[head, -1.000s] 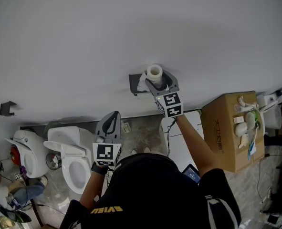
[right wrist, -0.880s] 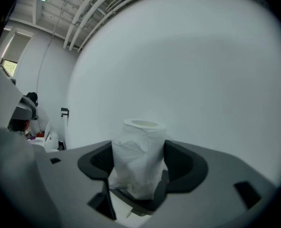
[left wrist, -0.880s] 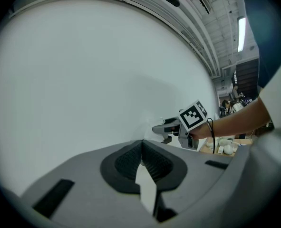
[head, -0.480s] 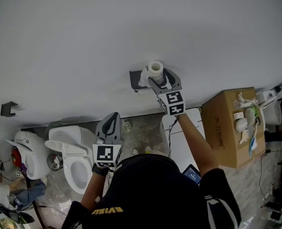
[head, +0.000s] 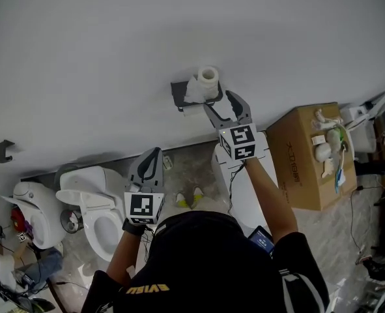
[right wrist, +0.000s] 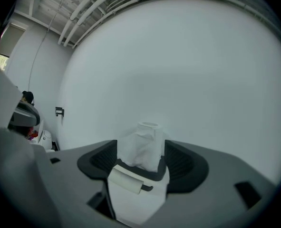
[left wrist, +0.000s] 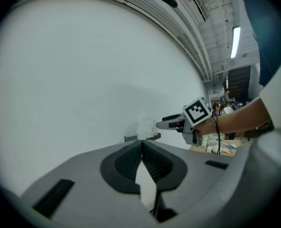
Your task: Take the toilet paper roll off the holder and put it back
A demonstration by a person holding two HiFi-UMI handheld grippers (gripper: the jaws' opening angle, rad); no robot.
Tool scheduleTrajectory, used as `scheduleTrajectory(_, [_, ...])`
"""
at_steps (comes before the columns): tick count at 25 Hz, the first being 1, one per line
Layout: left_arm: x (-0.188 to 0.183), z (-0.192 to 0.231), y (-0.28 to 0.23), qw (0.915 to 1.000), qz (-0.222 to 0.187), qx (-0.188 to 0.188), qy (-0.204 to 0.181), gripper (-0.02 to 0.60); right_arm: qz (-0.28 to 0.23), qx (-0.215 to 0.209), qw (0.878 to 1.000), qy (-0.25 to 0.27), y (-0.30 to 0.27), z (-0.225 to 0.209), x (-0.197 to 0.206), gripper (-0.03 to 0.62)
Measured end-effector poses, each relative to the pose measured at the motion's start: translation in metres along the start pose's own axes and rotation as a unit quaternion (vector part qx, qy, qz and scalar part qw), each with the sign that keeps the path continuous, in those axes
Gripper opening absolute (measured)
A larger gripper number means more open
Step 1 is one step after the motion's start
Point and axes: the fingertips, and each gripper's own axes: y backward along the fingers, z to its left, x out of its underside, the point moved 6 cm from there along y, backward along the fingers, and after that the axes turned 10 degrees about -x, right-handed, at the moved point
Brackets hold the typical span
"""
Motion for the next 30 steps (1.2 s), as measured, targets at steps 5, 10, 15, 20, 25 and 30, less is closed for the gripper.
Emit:
scheduleTrajectory(5, [-0.003,-0.005,-0.005,0.9994,-0.011,0.032,-0.006,0.011,-0.007,0.011,1.000,0.004,0.030,0.023,-0.009,0.310])
scheduleTrajectory(10, [-0.016,-0.024,-0.001,0.9984,-0.032,0.045,-0.008,0.011,-0.025,0.015,1.000,0.007,0.072,0.043,-0.020,0.308])
scheduleTrajectory(15, [-0.022,-0.053,0.016,0.9983,-0.034,0.043,-0.018,0.011,-0.032,0.007,0.999,0.004,0.120,0.054,-0.015,0.304])
scheduleTrajectory(20, [-0.024,-0.083,0.041,0.9994,-0.031,0.012,-0.012,0.011,-0.029,0.010,1.000,-0.006,0.173,0.051,-0.001,0.304])
scheduleTrajectory(25, [-0.027,-0.111,0.069,0.9991,-0.035,-0.005,-0.022,0.011,-0.025,0.012,1.000,-0.010,0.220,0.050,0.017,0.302])
scheduleTrajectory(30, [-0.025,-0.133,0.104,0.9991,-0.032,-0.020,-0.017,0.011,-0.034,0.014,0.999,-0.033,0.261,0.057,0.025,0.298])
